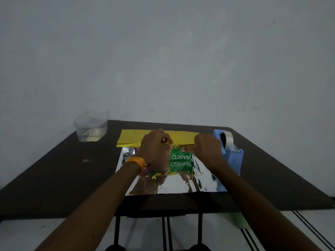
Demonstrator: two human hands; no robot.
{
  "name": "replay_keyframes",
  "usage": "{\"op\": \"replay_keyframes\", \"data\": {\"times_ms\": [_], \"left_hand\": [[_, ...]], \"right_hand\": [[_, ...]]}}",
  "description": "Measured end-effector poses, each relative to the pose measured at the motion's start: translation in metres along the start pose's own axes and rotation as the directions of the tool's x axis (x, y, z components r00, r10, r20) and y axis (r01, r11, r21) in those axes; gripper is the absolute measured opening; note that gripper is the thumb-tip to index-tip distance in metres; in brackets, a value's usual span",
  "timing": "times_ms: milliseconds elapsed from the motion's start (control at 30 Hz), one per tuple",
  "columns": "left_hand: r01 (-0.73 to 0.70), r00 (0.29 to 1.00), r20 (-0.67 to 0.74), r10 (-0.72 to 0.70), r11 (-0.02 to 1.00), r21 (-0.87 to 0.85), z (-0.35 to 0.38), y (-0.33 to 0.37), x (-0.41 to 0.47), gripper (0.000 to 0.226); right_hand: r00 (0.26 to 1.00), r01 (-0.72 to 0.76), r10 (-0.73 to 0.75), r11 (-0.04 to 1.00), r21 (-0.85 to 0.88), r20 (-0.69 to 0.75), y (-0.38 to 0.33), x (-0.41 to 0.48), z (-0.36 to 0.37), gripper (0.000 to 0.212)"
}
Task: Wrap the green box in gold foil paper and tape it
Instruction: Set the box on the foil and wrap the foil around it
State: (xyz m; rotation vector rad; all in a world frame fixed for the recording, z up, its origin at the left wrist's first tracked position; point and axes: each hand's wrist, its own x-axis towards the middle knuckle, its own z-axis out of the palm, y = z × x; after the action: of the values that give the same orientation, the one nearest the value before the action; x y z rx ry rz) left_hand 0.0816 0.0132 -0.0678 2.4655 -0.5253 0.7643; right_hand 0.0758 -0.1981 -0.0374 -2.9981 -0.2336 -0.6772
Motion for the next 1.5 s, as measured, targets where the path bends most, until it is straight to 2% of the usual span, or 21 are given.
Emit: {"op": "replay_keyframes", "data": {"times_ms": [133, 233, 300, 400, 467, 533, 567, 633, 700, 733, 833, 933, 967, 1100, 1167, 1233, 1400, 1500], "left_hand": [[0.001, 1.000, 0.004, -0.001, 1.000, 0.002, -0.002, 0.001, 0.000, 0.013], [0.000, 1.000, -0.001, 0.000, 1.000, 0.010, -0.002, 0.001, 0.000, 0.012], [-0.012, 1.000, 0.019, 0.011, 0.999, 0.052, -0.004, 0.005, 0.000, 0.013], [-0.035, 0.995, 0.097, 0.009, 0.962, 0.270, -0.008, 0.023, 0.002, 0.016], [-0.045, 0.995, 0.102, 0.002, 0.903, 0.427, -0.006, 0.037, 0.003, 0.021], [-0.051, 0.998, 0.064, 0.023, 0.873, 0.485, 0.002, 0.049, 0.000, 0.031], [-0.052, 0.999, 0.024, 0.046, 0.893, 0.447, 0.007, 0.057, -0.001, 0.034], [-0.037, 0.998, -0.038, 0.046, 0.977, 0.209, 0.018, 0.072, 0.000, 0.035], [-0.023, 1.000, 0.006, 0.024, 0.999, -0.039, 0.030, 0.094, 0.006, 0.033], [-0.027, 0.998, 0.057, 0.033, 0.995, -0.100, 0.037, 0.104, 0.010, 0.033], [-0.055, 0.984, 0.159, 0.081, 0.985, -0.161, 0.057, 0.135, 0.017, 0.036], [-0.056, 0.977, 0.189, 0.096, 0.977, -0.207, 0.072, 0.158, 0.021, 0.040], [-0.047, 0.978, 0.189, 0.089, 0.975, -0.217, 0.076, 0.163, 0.022, 0.039], [0.040, 0.986, 0.165, 0.003, 0.965, -0.259, 0.090, 0.166, 0.029, 0.032], [0.062, 0.987, 0.160, -0.018, 0.960, -0.273, 0.093, 0.163, 0.030, 0.035], [0.062, 0.987, 0.159, -0.020, 0.962, -0.265, 0.096, 0.163, 0.029, 0.037], [0.054, 0.988, 0.151, -0.017, 0.967, -0.247, 0.097, 0.165, 0.030, 0.036], [0.060, 0.988, 0.150, -0.022, 0.965, -0.257, 0.098, 0.164, 0.031, 0.035]], "right_hand": [[1.000, -0.026, 0.026, 0.999, -0.026, 0.008, 0.011, 0.001, -0.006, 0.067], [0.998, -0.058, 0.058, 0.995, -0.082, 0.000, 0.023, -0.004, -0.008, 0.037], [0.994, -0.106, 0.106, 0.994, -0.006, -0.005, 0.030, -0.009, -0.012, 0.033], [0.992, -0.110, 0.116, 0.985, 0.130, -0.039, 0.037, -0.020, -0.025, 0.044], [0.992, -0.048, 0.067, 0.984, 0.173, -0.108, 0.046, -0.027, -0.036, 0.040], [0.981, -0.039, 0.075, 0.980, 0.193, -0.180, 0.057, -0.032, -0.045, 0.030], [0.967, -0.065, 0.112, 0.977, 0.203, -0.227, 0.066, -0.034, -0.049, 0.026], [0.929, -0.148, 0.215, 0.962, 0.229, -0.300, 0.083, -0.035, -0.052, 0.025], [0.904, -0.236, 0.330, 0.915, 0.326, -0.273, 0.102, -0.038, -0.054, 0.029], [0.898, -0.275, 0.384, 0.870, 0.409, -0.215, 0.110, -0.040, -0.053, 0.035], [0.880, -0.399, 0.472, 0.676, 0.620, 0.052, 0.122, -0.048, -0.048, 0.046], [0.847, -0.486, 0.436, 0.399, 0.777, 0.306, 0.122, -0.051, -0.042, 0.031], [0.842, -0.495, 0.414, 0.337, 0.801, 0.346, 0.120, -0.050, -0.041, 0.030], [0.818, -0.508, 0.444, 0.262, 0.821, 0.365, 0.114, -0.044, -0.043, 0.015], [0.802, -0.512, 0.460, 0.200, 0.835, 0.381, 0.114, -0.039, -0.045, 0.016], [0.808, -0.490, 0.475, 0.212, 0.846, 0.349, 0.114, -0.035, -0.044, 0.020], [0.865, -0.348, 0.486, 0.409, 0.844, 0.121, 0.105, -0.037, -0.051, 0.023], [0.863, -0.349, 0.491, 0.404, 0.845, 0.122, 0.104, -0.048, -0.055, 0.024]]}}
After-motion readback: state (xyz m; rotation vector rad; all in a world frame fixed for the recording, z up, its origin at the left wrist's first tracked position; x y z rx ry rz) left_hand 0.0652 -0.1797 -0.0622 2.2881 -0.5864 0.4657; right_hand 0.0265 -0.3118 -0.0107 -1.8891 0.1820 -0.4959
